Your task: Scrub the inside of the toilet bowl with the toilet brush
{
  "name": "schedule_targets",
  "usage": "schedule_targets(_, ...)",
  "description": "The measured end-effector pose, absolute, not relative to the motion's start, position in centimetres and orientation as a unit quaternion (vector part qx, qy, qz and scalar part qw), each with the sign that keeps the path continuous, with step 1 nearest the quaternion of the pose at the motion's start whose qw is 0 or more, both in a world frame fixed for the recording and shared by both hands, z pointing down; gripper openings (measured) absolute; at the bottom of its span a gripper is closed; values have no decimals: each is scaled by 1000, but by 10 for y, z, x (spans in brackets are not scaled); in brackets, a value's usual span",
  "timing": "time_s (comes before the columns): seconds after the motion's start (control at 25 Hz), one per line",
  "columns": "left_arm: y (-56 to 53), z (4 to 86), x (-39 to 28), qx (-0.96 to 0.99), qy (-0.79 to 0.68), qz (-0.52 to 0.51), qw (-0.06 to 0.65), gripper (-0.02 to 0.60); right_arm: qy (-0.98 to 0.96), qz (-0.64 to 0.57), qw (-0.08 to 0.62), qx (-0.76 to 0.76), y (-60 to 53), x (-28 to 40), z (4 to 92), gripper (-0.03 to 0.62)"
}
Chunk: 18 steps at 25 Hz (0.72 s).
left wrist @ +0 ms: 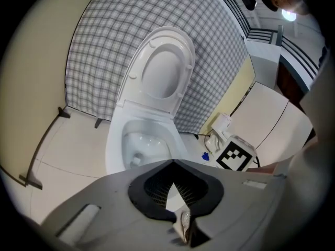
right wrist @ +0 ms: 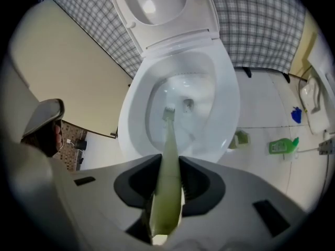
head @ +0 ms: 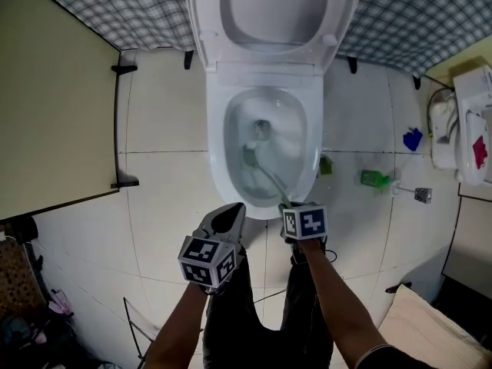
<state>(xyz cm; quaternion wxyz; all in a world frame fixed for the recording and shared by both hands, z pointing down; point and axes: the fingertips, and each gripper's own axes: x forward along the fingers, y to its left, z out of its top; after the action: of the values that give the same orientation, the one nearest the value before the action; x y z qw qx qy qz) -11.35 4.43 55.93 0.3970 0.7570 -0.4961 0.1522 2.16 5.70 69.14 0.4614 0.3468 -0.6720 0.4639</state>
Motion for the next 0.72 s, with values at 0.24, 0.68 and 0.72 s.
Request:
schedule_targets(0.24, 44, 559, -106, 759, -492, 151, 399, 9, -696, 420, 454, 364, 52, 39, 665, 102)
schedule_targets(0.68, 45, 563, -113, 753, -500, 152, 399, 9, -694, 409, 458, 375, -30, 7, 704, 103)
schedule_targets(0.72, 46, 564, -113, 752, -502, 148, 401, 9, -695, 401, 466, 373, -34, 9, 704, 103)
